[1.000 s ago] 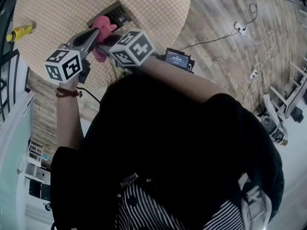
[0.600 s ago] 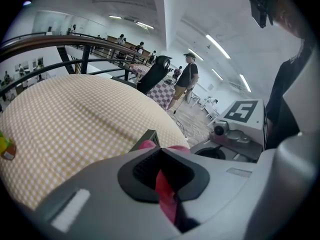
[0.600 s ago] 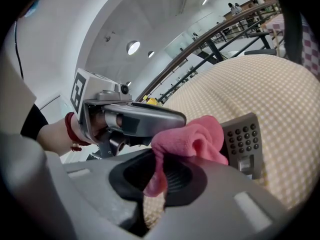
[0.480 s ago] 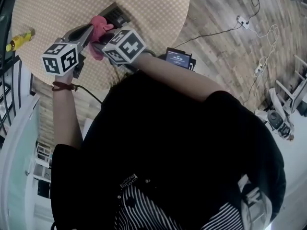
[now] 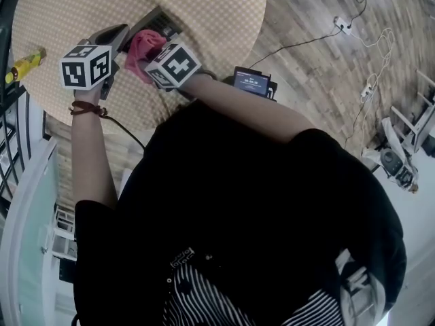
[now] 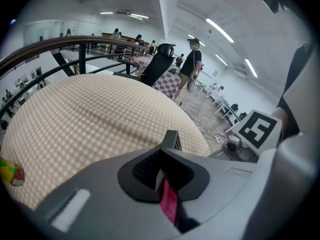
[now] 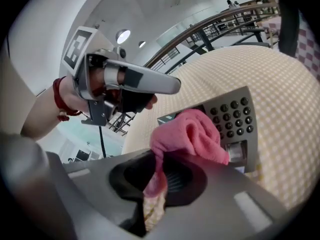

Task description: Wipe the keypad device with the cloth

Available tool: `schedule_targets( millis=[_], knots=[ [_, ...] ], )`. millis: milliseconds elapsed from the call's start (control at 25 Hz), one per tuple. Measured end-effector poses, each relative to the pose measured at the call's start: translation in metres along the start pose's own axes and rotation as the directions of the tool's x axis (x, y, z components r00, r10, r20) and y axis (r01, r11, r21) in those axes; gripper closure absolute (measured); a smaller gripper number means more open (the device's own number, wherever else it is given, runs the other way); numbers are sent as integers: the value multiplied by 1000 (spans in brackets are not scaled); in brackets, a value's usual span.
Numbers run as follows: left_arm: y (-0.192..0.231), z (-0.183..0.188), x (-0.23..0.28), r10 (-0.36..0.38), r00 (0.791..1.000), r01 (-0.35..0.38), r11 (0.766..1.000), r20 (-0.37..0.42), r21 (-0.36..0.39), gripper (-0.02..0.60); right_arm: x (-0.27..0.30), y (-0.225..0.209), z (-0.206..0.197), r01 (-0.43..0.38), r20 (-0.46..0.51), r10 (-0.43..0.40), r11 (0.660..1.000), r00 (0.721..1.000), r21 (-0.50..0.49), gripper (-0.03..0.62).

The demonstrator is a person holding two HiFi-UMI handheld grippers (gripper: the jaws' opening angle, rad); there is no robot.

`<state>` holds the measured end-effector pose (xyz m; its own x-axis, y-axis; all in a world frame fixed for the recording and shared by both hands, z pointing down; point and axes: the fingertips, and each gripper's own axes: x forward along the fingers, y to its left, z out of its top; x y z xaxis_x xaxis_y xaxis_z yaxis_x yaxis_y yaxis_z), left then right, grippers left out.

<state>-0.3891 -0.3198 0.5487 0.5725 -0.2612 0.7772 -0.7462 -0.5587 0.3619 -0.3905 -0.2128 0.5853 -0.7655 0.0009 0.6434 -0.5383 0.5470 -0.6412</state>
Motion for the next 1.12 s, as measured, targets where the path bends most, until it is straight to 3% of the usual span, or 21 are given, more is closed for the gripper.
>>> schedule_targets(
  millis=[240, 560, 1120],
  knots=[
    [-2, -9, 15, -3, 999, 3, 1000, -53, 14, 577, -2, 12, 21, -6, 70, 8, 1000, 998, -25, 548],
    [1, -16, 26, -7, 998, 7, 1000, -62, -3, 577, 10, 4, 34, -16, 66, 16, 1000, 998, -9, 548],
    [6, -18, 25, 8, 1000, -9, 999, -16, -38, 577, 31, -36, -35, -1, -74, 11, 991, 997, 135, 548]
  ],
)
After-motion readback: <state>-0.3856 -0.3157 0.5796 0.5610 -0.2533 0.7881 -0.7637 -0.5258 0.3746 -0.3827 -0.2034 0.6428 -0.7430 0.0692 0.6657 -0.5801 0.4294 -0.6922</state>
